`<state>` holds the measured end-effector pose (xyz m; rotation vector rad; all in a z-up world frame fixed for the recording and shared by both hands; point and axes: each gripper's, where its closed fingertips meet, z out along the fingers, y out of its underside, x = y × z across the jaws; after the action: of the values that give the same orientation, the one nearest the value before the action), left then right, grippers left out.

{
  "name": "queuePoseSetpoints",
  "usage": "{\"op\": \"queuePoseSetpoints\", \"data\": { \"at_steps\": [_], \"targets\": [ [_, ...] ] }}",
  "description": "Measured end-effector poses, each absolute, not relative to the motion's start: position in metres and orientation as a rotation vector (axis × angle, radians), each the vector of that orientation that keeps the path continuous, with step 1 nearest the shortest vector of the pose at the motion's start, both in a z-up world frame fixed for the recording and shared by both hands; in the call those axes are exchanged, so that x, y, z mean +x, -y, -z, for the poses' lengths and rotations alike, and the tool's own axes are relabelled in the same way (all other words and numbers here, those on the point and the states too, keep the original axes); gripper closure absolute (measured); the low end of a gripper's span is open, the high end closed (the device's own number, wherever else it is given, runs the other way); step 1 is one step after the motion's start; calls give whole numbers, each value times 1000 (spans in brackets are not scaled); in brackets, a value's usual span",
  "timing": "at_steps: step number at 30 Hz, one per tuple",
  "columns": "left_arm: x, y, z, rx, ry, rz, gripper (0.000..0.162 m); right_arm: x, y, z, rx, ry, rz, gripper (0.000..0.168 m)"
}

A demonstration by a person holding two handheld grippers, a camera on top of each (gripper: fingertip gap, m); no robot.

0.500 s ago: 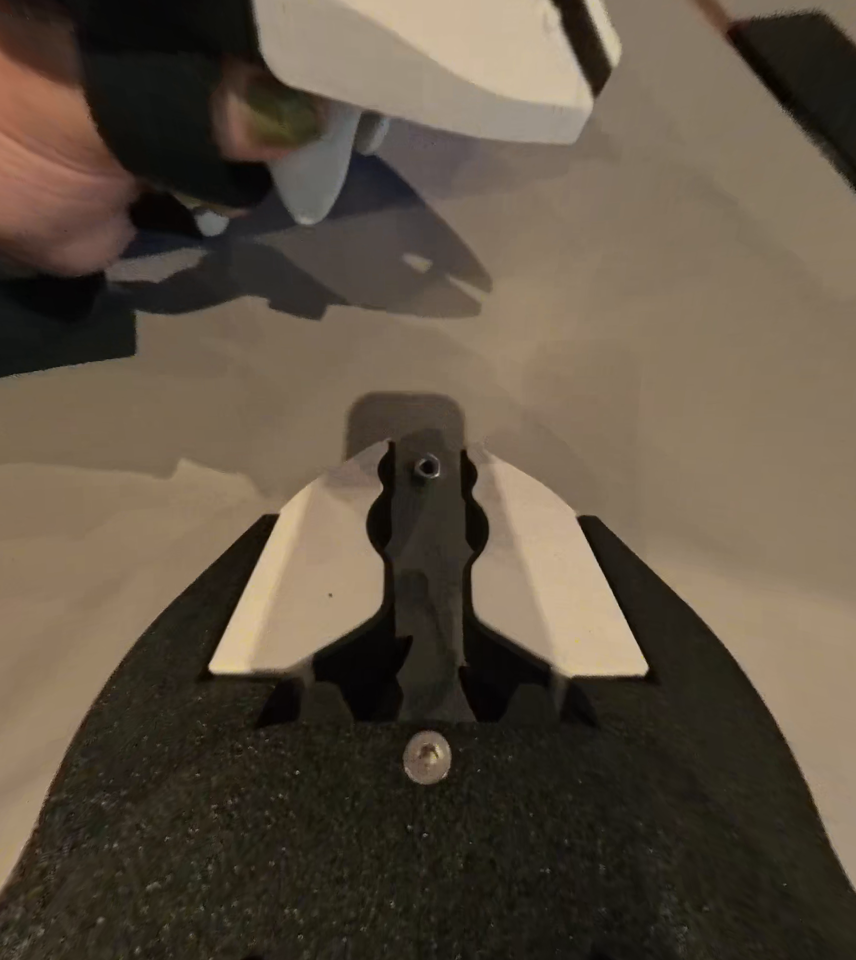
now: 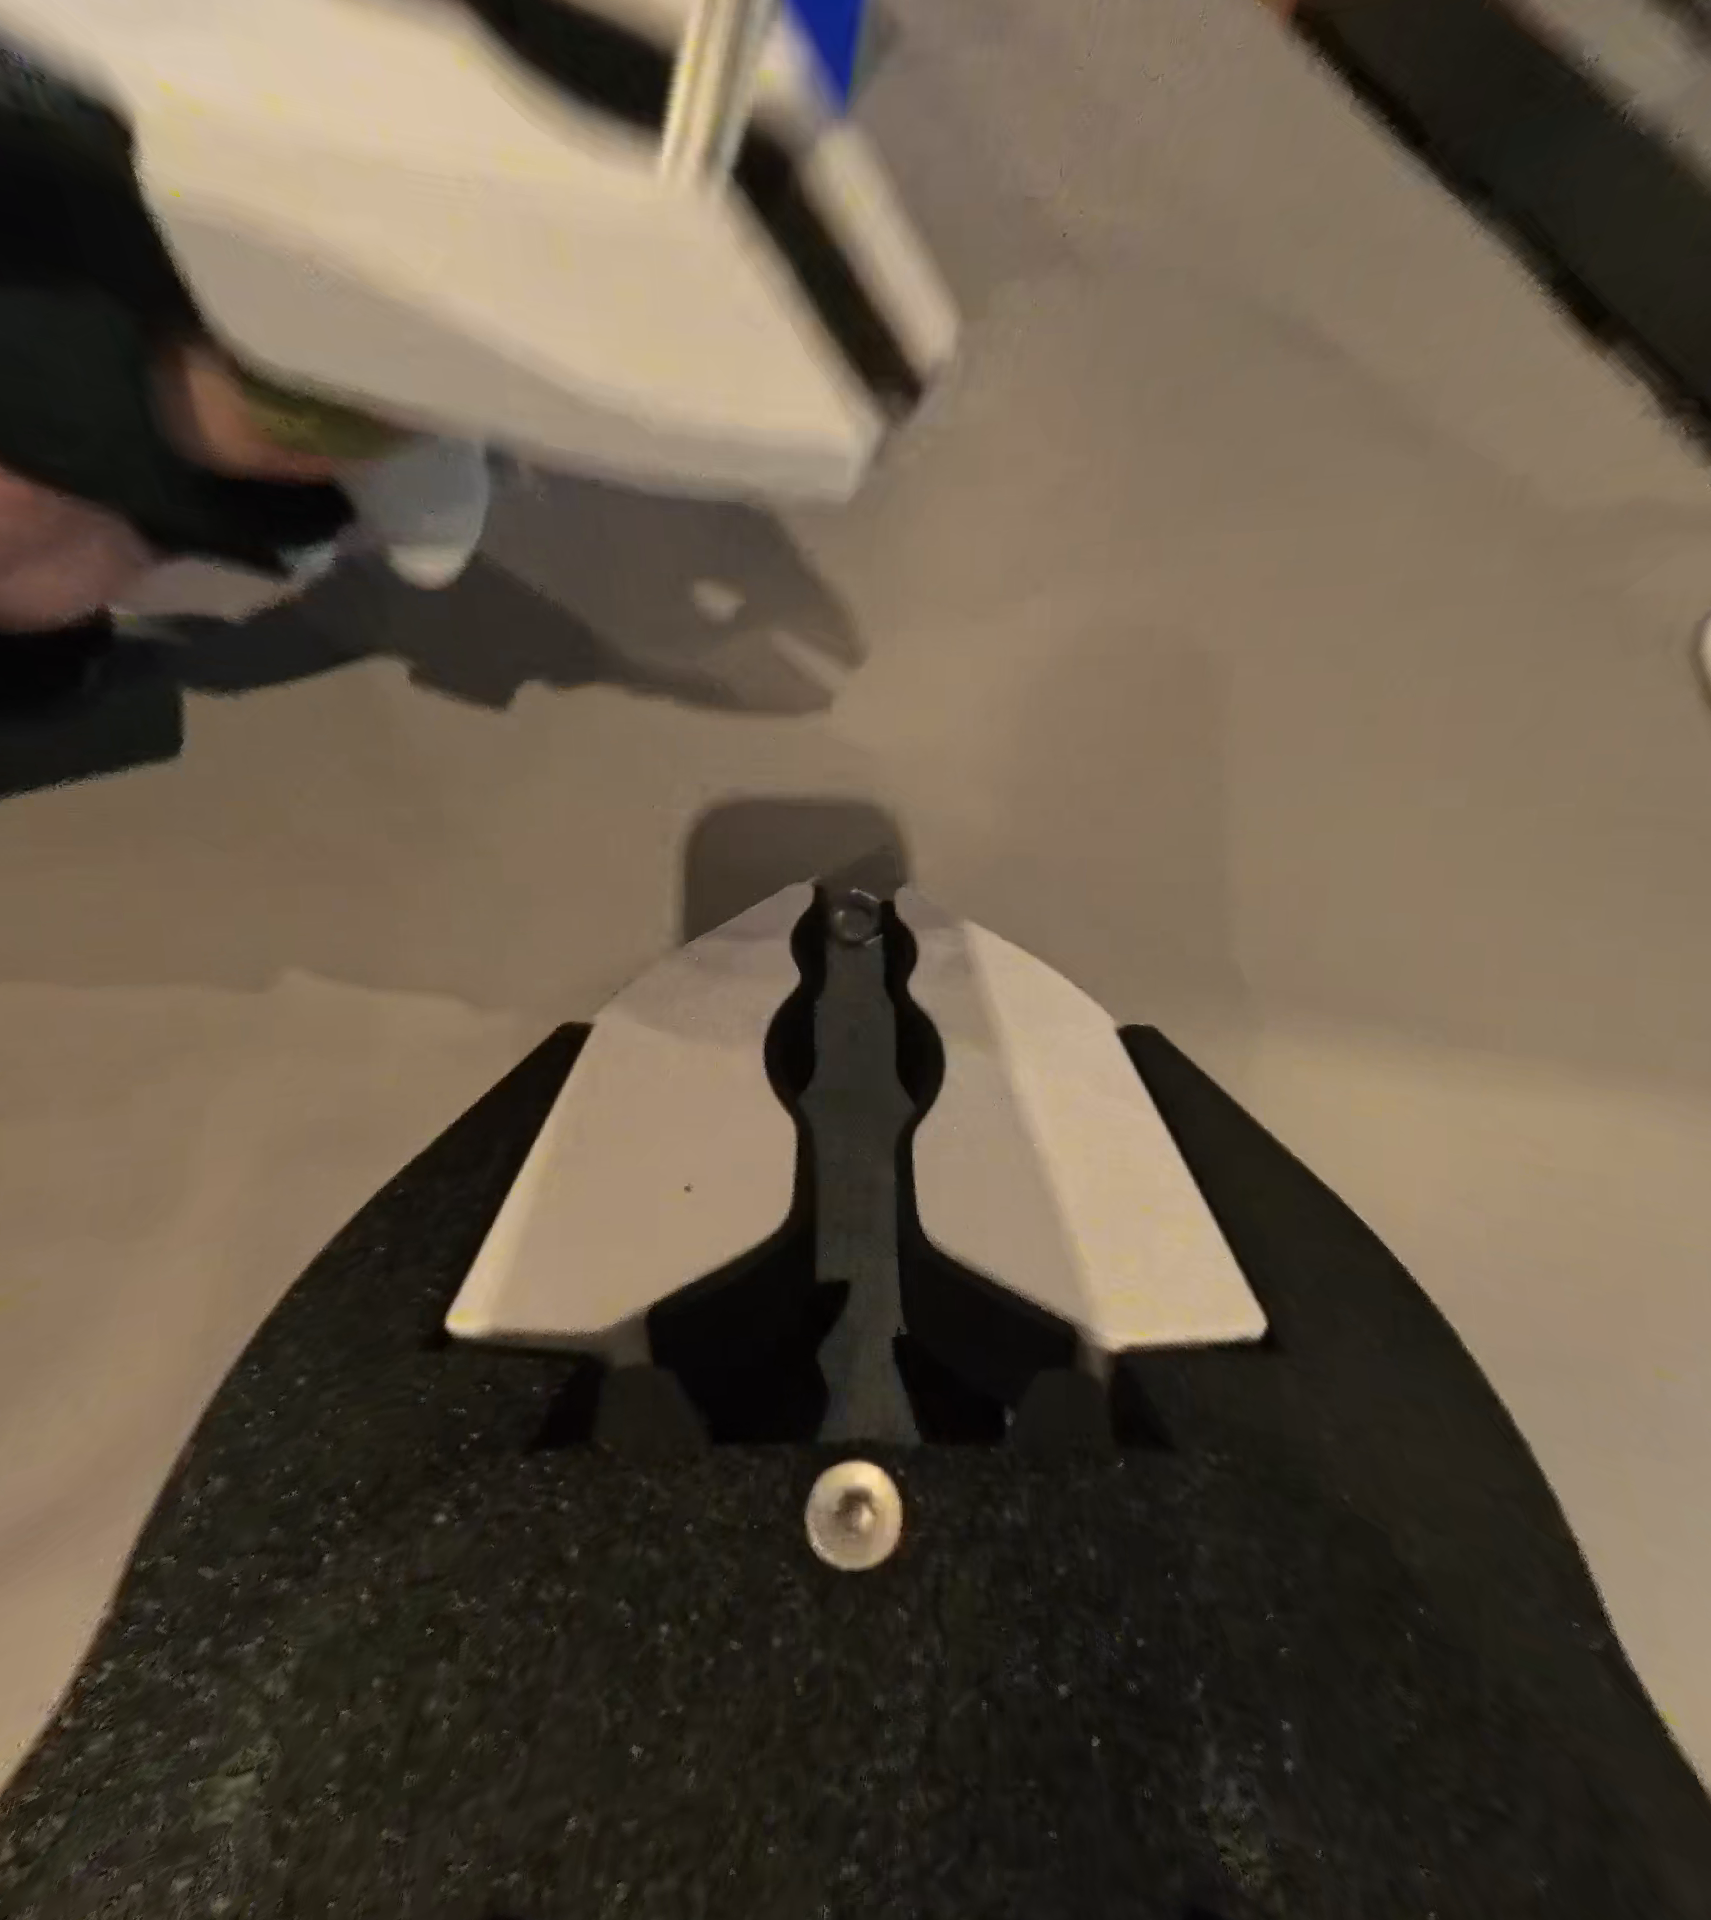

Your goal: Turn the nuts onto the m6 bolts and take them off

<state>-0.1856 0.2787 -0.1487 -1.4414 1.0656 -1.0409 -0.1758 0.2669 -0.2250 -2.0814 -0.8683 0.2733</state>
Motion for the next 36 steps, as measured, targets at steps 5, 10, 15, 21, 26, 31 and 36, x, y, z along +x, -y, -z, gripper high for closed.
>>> {"op": "queuePoseSetpoints", "data": {
  "at_steps": [5,10,15,21,26,31,36],
  "targets": [
    [-165,-249,163,-1435,-1259,1131,154,-137,-256,155,-1780,728,-431,158],
    [-149,-224,175,-1410,-1385,1190,154,-138,-222,112,-1539,812,-663,159],
    [-142,-212,179,-1392,-1424,1235,154,-150,-209,115,-1560,928,-675,158],
    [-139,-204,175,-1369,-1410,1337,154,-154,-208,127,-1619,981,-653,158],
    [-139,-202,176,-1357,-1423,1339,154,-154,-208,127,-1616,969,-676,159],
    [-139,-202,174,-1354,-1414,1349,154,-155,-207,127,-1614,973,-693,158],
    [-139,-201,175,-1353,-1423,1345,154,-155,-207,128,-1617,975,-694,158]
  ]
}}
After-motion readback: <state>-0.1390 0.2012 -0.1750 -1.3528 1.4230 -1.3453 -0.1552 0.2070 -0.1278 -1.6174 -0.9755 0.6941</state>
